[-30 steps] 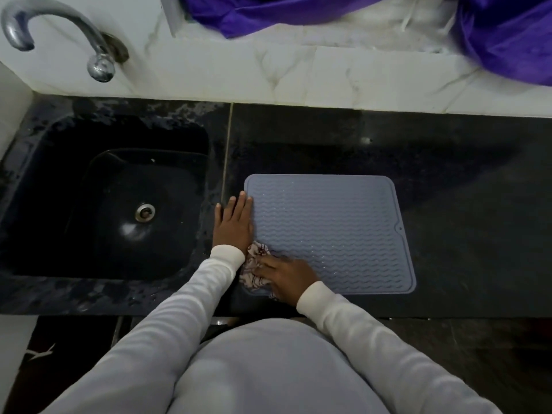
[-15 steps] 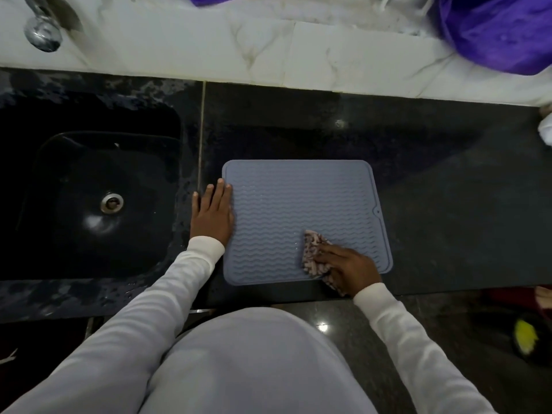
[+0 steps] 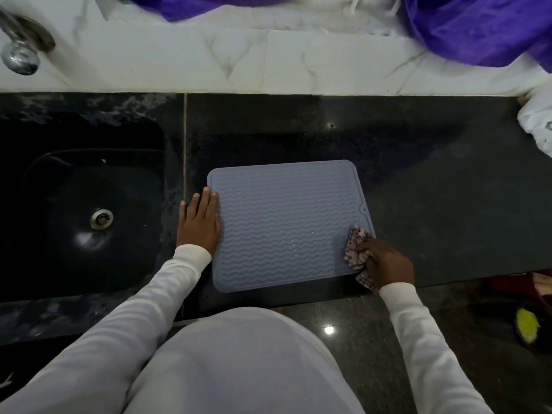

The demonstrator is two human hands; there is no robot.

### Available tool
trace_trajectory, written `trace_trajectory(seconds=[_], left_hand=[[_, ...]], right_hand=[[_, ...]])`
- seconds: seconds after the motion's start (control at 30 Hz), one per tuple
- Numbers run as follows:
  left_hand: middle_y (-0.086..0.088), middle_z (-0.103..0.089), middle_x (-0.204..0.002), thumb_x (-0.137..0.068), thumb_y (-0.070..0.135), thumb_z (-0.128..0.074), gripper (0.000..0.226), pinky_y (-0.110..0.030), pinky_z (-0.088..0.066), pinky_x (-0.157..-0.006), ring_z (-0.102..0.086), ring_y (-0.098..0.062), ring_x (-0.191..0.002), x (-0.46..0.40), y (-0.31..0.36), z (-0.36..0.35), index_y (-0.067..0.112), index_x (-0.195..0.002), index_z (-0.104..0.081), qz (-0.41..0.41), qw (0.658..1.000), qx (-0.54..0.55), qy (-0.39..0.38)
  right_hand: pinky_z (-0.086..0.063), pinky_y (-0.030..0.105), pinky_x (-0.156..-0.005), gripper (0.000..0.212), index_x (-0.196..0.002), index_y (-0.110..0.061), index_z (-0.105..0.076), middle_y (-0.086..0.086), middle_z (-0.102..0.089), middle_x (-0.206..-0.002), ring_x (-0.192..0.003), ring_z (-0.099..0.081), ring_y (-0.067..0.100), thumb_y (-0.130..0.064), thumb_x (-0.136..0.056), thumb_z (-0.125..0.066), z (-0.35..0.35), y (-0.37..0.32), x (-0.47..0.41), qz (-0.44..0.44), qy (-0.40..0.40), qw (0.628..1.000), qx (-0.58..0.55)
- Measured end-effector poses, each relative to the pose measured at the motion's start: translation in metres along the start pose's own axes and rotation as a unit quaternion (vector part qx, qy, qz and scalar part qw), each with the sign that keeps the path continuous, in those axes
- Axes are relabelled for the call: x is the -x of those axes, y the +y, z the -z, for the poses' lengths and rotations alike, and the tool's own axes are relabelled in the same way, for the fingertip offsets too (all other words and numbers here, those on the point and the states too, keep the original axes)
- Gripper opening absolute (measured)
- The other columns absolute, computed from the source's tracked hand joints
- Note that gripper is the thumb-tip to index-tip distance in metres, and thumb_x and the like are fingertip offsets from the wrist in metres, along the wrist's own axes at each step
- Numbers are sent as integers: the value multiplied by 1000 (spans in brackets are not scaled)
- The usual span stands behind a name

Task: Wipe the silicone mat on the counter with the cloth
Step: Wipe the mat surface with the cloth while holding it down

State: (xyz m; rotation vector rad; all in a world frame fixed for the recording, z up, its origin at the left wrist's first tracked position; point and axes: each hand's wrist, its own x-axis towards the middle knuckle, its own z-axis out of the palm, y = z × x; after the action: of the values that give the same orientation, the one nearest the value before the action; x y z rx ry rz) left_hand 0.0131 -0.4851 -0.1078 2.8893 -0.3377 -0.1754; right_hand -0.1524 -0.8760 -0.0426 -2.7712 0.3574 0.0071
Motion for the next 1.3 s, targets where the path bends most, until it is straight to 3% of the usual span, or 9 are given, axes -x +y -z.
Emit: trace_trajectory(seconds=[0.13, 0.3, 0.4, 0.47, 0.53, 0.8, 0.9, 1.03, 1.3], left_hand=[[-7, -19, -160, -95, 35, -12, 61, -51, -11, -119, -22, -31, -145, 0, 3, 0, 15, -152, -21, 10, 1000, -2, 2], [-5, -17, -160, -95, 34, -15, 60, -50, -9, -119, -20, -30, -146, -1, 3, -3, 17, -153, -19, 17, 1000, -6, -1], [-6, -19, -160, -95, 34, -16, 60, -51, -11, -119, -22, -31, -145, 0, 2, -2, 16, -153, -20, 16, 1000, -8, -1], [-5, -19, -160, -95, 34, -16, 60, -51, -10, -119, -22, -30, -145, 0, 3, -2, 17, -153, -20, 16, 1000, -9, 0], [-5, -20, -160, -95, 34, -16, 61, -51, -10, -119, -23, -30, -144, 0, 3, -2, 17, -153, -21, 14, 1000, -7, 2], [-6, -19, -160, -100, 25, -34, 54, -51, -10, -119, -22, -30, -145, 0, 3, -3, 16, -153, -21, 14, 1000, -15, 15], [-6, -19, -160, -99, 23, -39, 56, -51, -11, -119, -23, -30, -145, 1, 3, -3, 16, -152, -22, 12, 1000, -16, 16], [-6, -19, -160, -99, 24, -39, 57, -52, -12, -119, -22, -30, -145, 0, 2, -3, 16, -153, -21, 11, 1000, -14, 11], [-7, -19, -160, -100, 24, -38, 56, -51, -11, -119, -21, -31, -145, 1, 2, -1, 16, -152, -21, 8, 1000, -4, 9]], right_hand=[[-37, 5, -88, 39, -110, -23, -70, -7, -66, -119, -106, -59, 3, 0, -79, -64, 3, -56, -3, 65, 46, 991, -110], [-51, 28, -92, 49, -116, -24, -67, -8, -61, -129, -118, -58, 10, -3, -73, -57, -36, -148, -1, 211, -30, 963, -163], [-58, 35, -75, 46, -120, -25, -65, -3, -59, -132, -110, -63, 21, -18, -76, -53, -66, -181, 10, 316, -109, 938, -97], [-56, 34, -60, 48, -117, -29, -65, 1, -58, -132, -97, -67, 26, -22, -70, -67, -73, -178, 15, 344, -152, 925, -57], [-57, 34, -58, 59, -114, -35, -66, 3, -56, -135, -93, -68, 28, -20, -58, -81, -72, -157, 16, 335, -165, 926, -47], [-58, 37, -68, 63, -105, -40, -67, 1, -60, -130, -93, -69, 28, -13, -52, -89, -40, -44, 13, 240, -117, 964, -14], [-56, 40, -76, 37, -109, -41, -59, 3, -62, -128, -95, -68, 31, -27, -75, -65, -26, -13, 14, 183, -97, 978, -6], [-51, 37, -83, 35, -112, -43, -55, 2, -60, -131, -98, -68, 30, -33, -81, -44, -8, 17, 16, 147, -65, 987, 20], [-54, 35, -74, 55, -103, -34, -73, 4, -59, -130, -97, -68, 29, 6, -64, -79, 3, 49, 15, 75, -48, 995, 40]])
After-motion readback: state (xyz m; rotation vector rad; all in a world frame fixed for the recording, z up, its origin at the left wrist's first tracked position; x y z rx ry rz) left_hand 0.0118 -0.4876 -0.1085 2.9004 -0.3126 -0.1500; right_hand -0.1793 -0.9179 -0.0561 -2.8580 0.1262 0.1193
